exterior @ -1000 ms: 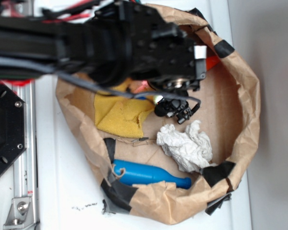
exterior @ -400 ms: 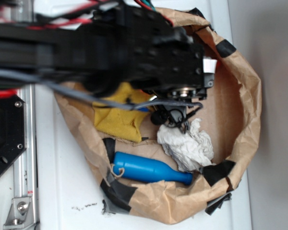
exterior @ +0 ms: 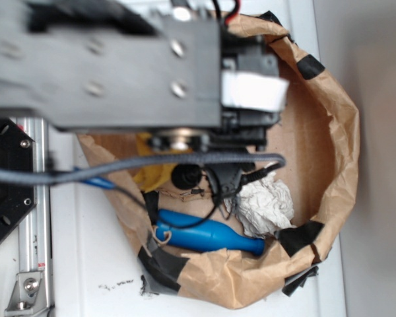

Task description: Grab the yellow cloth.

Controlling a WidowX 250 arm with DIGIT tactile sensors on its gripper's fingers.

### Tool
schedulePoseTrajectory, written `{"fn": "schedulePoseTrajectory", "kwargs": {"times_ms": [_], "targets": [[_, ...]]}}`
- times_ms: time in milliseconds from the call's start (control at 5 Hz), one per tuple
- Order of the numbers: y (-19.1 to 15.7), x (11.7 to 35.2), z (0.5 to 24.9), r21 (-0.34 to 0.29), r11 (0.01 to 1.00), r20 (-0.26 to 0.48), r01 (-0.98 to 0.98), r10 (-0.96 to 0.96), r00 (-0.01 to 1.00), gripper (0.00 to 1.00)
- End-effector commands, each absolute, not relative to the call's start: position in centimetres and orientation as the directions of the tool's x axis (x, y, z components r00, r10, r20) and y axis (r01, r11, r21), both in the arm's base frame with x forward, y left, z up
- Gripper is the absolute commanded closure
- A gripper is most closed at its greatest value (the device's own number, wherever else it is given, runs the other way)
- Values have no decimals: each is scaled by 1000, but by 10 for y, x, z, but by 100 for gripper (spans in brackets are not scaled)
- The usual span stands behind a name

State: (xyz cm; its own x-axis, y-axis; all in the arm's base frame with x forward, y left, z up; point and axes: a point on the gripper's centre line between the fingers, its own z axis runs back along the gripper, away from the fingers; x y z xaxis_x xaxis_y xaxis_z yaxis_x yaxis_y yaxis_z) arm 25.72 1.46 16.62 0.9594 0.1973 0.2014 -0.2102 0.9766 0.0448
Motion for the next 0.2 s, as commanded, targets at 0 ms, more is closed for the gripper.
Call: {"fn": "schedulePoseTrajectory", "kwargs": {"times_ms": [0], "targets": [[25, 247, 178, 22, 998, 118, 58, -60, 991, 100]]}}
